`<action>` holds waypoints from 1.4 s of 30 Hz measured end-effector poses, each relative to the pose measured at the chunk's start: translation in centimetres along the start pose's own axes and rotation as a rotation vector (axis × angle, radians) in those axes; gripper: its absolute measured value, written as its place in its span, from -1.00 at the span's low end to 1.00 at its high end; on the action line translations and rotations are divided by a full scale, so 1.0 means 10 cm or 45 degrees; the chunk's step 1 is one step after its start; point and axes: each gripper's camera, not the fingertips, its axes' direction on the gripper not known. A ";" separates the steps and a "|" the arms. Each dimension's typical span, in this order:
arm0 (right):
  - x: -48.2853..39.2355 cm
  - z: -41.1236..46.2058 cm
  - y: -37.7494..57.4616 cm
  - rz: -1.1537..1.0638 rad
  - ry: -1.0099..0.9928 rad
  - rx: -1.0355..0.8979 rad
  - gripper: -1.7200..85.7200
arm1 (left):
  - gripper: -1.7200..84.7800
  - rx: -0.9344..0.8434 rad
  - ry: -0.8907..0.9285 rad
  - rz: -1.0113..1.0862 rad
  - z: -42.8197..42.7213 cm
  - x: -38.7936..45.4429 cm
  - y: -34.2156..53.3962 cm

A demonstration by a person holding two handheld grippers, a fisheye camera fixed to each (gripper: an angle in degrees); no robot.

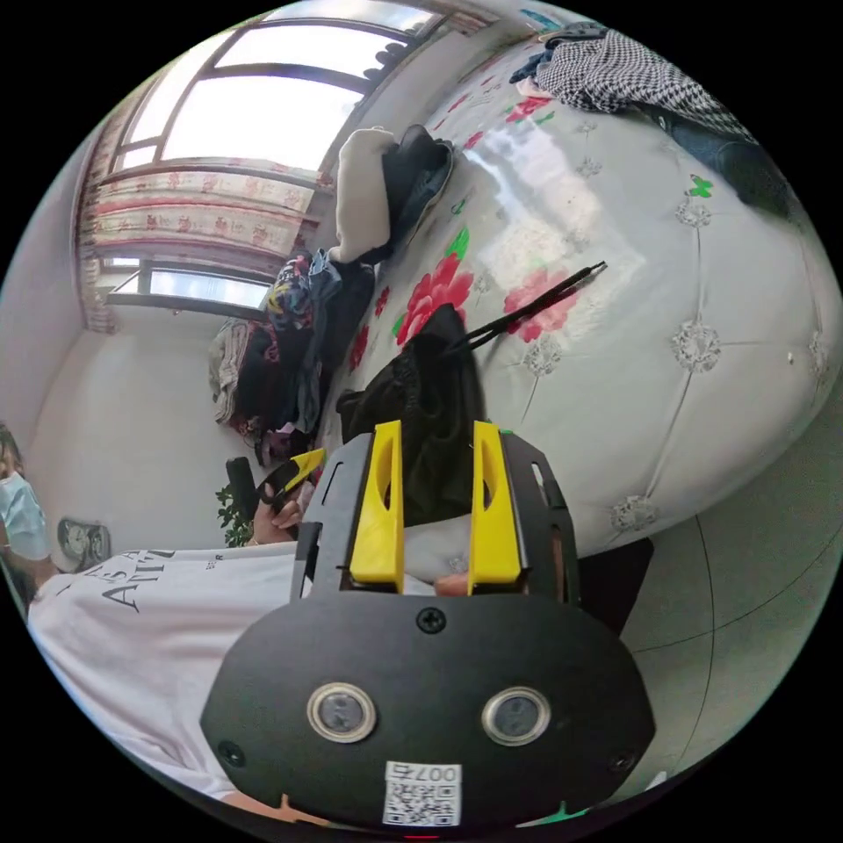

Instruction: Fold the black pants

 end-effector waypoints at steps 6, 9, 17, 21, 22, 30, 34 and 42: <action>0.03 0.25 -0.25 -0.061 0.043 -0.212 -0.68 | -0.68 0.133 -0.045 -0.164 -0.13 -0.43 -0.11; -0.04 0.40 -0.34 -0.133 0.101 -0.322 -0.68 | -0.66 0.070 -0.118 -0.016 0.14 -0.30 -0.62; -0.07 0.43 -0.44 -0.192 0.207 -0.449 -0.69 | -0.87 -0.181 -0.302 -0.190 1.10 -0.74 -1.44; -0.11 0.34 -0.48 -0.231 0.183 -0.417 -0.69 | -0.80 0.032 -0.183 -0.267 0.79 -0.91 -1.29; -0.10 0.30 -0.51 -0.231 0.152 -0.389 -0.69 | -0.77 0.061 -0.182 -0.289 0.68 -0.96 -1.16; 0.05 0.61 -0.72 -0.135 0.071 -0.535 -0.71 | -0.67 -0.157 0.096 -0.325 0.77 -1.11 -0.39; 0.07 0.72 -0.90 -0.110 -0.016 -0.621 -0.75 | -0.93 -0.208 0.133 -0.349 1.00 -1.17 -0.51; -1.00 0.19 -2.03 -0.496 -0.164 -0.428 -0.79 | -0.97 0.057 0.255 0.031 0.44 -0.43 -1.84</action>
